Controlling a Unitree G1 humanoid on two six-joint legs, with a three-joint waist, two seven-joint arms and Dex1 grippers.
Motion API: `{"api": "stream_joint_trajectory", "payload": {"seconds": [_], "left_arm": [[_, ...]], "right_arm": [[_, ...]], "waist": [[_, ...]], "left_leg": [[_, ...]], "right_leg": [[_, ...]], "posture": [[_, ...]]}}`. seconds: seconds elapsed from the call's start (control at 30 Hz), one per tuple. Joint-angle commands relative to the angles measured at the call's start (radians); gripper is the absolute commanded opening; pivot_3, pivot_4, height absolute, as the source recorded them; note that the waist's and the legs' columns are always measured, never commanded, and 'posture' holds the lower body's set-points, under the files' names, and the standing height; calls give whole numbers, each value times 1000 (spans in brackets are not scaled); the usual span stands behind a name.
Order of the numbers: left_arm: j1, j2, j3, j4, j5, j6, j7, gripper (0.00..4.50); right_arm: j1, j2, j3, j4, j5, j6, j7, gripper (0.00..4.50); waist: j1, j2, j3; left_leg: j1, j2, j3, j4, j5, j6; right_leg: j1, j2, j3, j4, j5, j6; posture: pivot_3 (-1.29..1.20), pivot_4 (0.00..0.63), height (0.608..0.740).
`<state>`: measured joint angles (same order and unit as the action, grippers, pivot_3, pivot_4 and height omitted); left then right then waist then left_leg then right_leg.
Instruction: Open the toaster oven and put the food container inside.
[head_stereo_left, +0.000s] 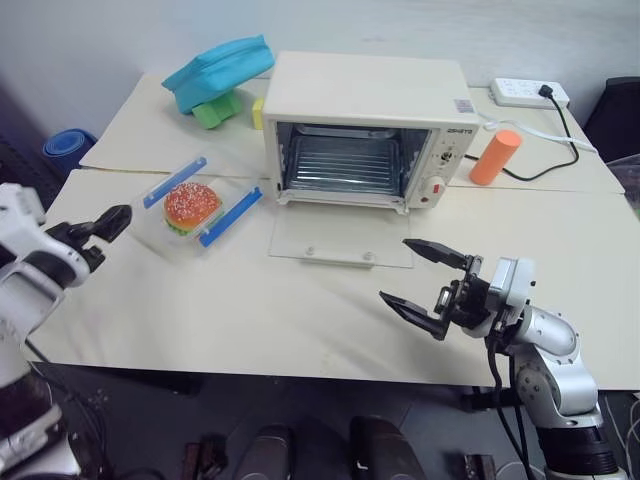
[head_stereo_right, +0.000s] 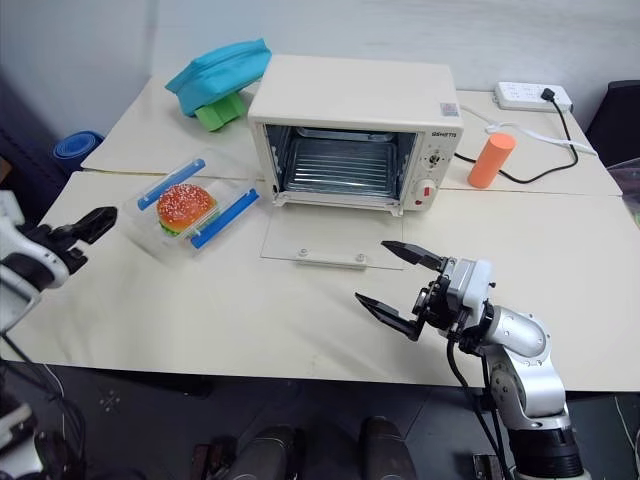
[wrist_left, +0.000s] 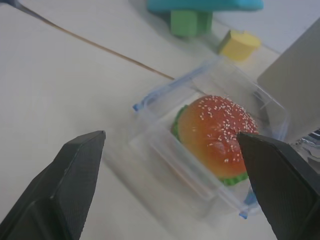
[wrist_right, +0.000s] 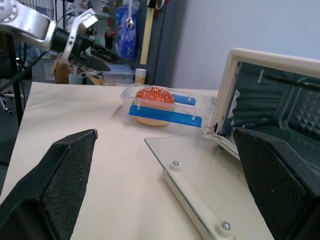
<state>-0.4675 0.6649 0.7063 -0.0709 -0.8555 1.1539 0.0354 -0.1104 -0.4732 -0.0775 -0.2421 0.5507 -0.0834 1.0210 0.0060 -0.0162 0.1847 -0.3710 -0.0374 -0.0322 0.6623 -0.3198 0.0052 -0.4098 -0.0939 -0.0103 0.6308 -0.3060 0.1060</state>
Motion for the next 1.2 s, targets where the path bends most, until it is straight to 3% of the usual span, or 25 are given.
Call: {"api": "stream_joint_trajectory", "payload": {"seconds": [0.03,0.43,0.53,0.97,1.2], "left_arm": [[-95,18,-22,98,54,43,75,4463],[-238,21,-160,313,245,0,78,4463],[-276,8,-136,358,267,-13,100,3895],[-388,37,-120,518,310,33,72,170],[-434,115,-156,580,354,17,-6,129]], "right_arm": [[16,1,-6,-38,1,-17,-5,4500],[72,7,-14,-62,-22,-46,-39,4500],[69,-1,-27,-60,-21,-59,-38,4500],[48,-38,-56,-16,-12,-86,-8,4500],[42,-34,-60,-1,-14,-93,-2,4500]], "waist": [[-7,0,0],[-6,-1,0],[-5,-1,0],[-8,-1,0],[-9,-1,0]], "left_leg": [[0,0,0,0,0,0],[0,0,1,1,0,-1],[0,0,1,1,0,-1],[1,0,3,1,1,-1],[0,0,3,1,1,-2]], "right_leg": [[0,0,0,0,0,0],[-1,0,1,1,0,0],[-1,0,1,1,0,0],[-2,0,0,5,0,0],[-3,0,-1,6,0,0]], "posture": [[0,150,740],[0,150,740],[0,150,740],[0,150,740],[0,150,740]]}}
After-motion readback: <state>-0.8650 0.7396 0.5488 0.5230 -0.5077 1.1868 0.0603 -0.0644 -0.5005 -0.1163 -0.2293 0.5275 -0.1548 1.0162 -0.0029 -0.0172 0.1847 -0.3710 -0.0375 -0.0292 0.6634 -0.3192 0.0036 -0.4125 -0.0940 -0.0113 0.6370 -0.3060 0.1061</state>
